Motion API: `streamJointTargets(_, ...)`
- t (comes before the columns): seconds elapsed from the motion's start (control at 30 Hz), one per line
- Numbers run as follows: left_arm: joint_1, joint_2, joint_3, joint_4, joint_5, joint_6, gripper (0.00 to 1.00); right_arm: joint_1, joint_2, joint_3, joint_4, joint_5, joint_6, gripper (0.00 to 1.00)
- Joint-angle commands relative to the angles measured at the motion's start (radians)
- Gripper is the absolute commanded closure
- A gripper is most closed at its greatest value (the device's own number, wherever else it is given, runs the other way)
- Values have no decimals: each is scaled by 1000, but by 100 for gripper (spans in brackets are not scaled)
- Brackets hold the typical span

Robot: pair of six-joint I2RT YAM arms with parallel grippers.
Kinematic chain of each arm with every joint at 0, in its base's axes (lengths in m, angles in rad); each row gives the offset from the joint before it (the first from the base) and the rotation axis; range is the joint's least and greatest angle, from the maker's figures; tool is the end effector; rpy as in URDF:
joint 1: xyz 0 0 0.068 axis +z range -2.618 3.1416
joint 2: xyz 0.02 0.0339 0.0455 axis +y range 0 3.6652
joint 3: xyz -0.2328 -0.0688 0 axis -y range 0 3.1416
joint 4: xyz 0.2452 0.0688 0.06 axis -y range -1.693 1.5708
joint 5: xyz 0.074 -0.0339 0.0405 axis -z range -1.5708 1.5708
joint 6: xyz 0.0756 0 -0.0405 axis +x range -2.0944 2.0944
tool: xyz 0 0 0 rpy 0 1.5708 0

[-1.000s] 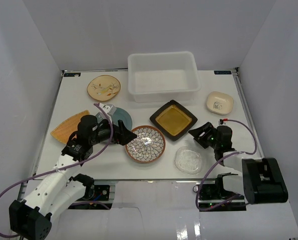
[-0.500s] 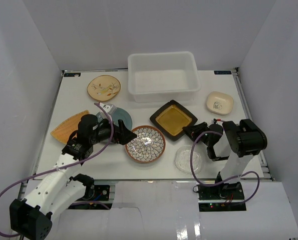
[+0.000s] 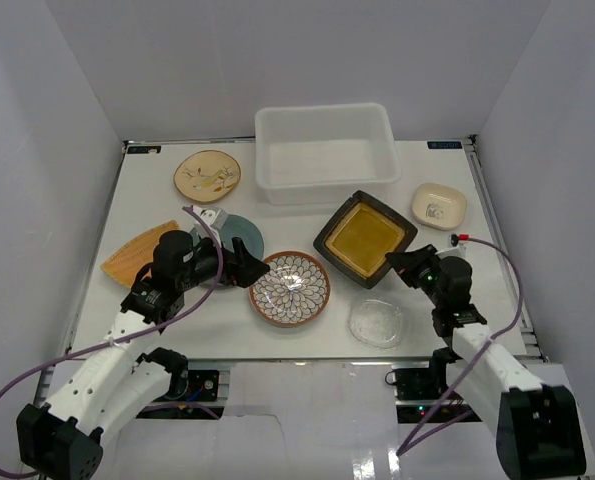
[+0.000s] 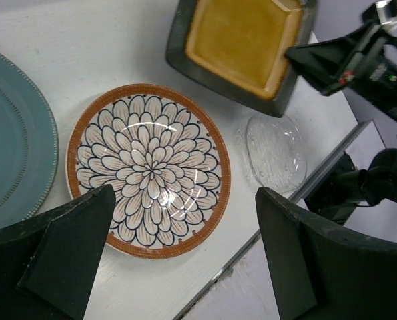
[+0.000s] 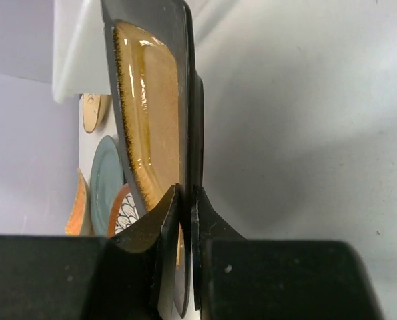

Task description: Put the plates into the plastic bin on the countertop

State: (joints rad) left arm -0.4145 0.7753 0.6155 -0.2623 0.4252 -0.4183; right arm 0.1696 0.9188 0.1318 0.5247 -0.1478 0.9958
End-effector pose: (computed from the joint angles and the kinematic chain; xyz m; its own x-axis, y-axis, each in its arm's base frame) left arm 0.2032 -0.1235 0.2381 -0.6316 -0.1264 -0.7649 0.4977 0.6905 -0.5250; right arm 0.2327 0.0511 0.1287 -0.3967 0.7742 -0.4932 0.0475 0.5539 0.8313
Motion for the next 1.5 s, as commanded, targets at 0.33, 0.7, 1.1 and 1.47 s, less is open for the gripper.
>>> streamJointTargets(0.33, -15, 45, 27, -133, -181, -109, 10, -7, 13, 734, -284, -215, -227, 92)
streamJointTargets(0.7, -14, 76, -109, -172, -167, -323, 12, -8, 936, 1714, -592, -400, -528, 92)
streamJointTargets(1.1, -17, 173, -169, -100, -171, -381, 11, 1, 1402, 2065, -717, -351, -579, 92)
streamJointTargets(1.47, -18, 318, -246, 173, -143, -450, 14, 47, 1278, 1788, -643, -263, -566, 33)
